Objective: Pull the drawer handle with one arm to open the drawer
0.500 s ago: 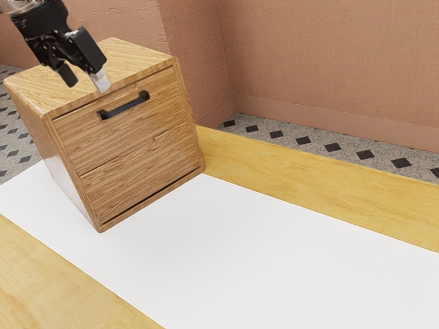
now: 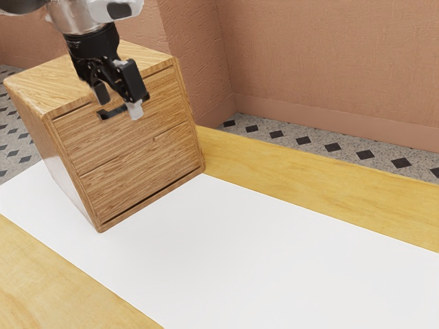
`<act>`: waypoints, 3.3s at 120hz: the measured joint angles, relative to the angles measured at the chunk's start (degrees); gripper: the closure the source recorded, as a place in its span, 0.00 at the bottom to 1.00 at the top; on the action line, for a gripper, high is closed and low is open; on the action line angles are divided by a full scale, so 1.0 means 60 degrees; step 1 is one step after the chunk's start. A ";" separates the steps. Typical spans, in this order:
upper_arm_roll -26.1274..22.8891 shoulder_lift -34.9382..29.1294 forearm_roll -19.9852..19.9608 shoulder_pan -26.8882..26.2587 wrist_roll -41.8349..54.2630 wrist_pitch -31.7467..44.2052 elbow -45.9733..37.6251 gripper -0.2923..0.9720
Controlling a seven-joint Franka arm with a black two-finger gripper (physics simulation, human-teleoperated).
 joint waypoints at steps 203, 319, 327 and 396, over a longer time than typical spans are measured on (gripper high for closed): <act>0.1719 0.4270 0.2297 0.0198 0.2159 0.1743 0.2826 0.77; 0.1741 0.2793 0.1437 -0.1279 0.1245 0.0763 0.1075 0.86; 0.1758 0.2783 0.1315 -0.1363 0.1094 0.0744 0.1060 0.85; 0.1747 0.2530 0.0646 -0.2392 0.0207 0.0685 0.0785 0.87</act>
